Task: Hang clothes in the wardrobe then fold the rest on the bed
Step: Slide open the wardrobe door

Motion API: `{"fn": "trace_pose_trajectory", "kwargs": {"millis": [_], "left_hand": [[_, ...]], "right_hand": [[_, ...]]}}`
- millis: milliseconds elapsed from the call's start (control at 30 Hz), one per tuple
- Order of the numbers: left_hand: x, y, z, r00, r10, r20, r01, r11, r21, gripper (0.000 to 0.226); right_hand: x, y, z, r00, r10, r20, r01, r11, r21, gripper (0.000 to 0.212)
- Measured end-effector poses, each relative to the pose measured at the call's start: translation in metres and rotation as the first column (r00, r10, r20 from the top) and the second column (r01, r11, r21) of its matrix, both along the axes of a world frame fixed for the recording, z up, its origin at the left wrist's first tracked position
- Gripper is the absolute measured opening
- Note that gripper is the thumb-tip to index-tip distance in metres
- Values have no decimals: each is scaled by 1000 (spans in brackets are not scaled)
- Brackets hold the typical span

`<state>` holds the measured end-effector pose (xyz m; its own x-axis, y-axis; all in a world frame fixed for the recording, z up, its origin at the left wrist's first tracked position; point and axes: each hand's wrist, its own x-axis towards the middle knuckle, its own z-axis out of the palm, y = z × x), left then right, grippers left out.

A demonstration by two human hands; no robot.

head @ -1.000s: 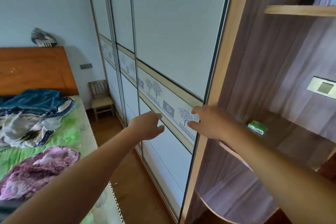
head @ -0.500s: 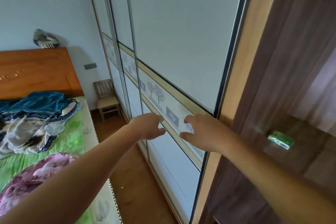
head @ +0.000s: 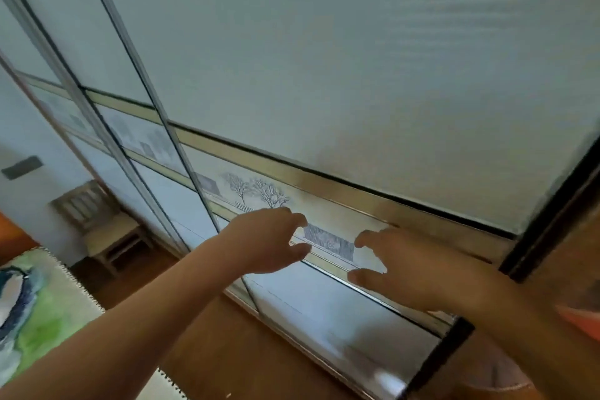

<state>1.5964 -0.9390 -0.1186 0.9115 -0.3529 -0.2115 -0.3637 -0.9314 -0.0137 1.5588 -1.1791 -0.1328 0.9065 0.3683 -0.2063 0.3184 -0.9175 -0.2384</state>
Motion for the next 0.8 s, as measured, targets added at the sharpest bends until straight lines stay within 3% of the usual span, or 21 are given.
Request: {"fn": "trace_pose_trajectory", "kwargs": {"millis": [233, 633, 800], "left_hand": [[39, 17, 9, 972, -233, 16, 233, 972, -6, 54], [47, 10, 21, 912, -397, 105, 405, 910, -82, 53], [53, 10, 23, 854, -489, 179, 512, 851, -119, 53]], "right_hand": [[-2, 33, 15, 983, -176, 56, 175, 984, 27, 57], [-16, 27, 41, 934, -322, 154, 318, 947, 50, 57], [-22, 35, 43, 873, -396, 284, 414, 910, -4, 59]]}}
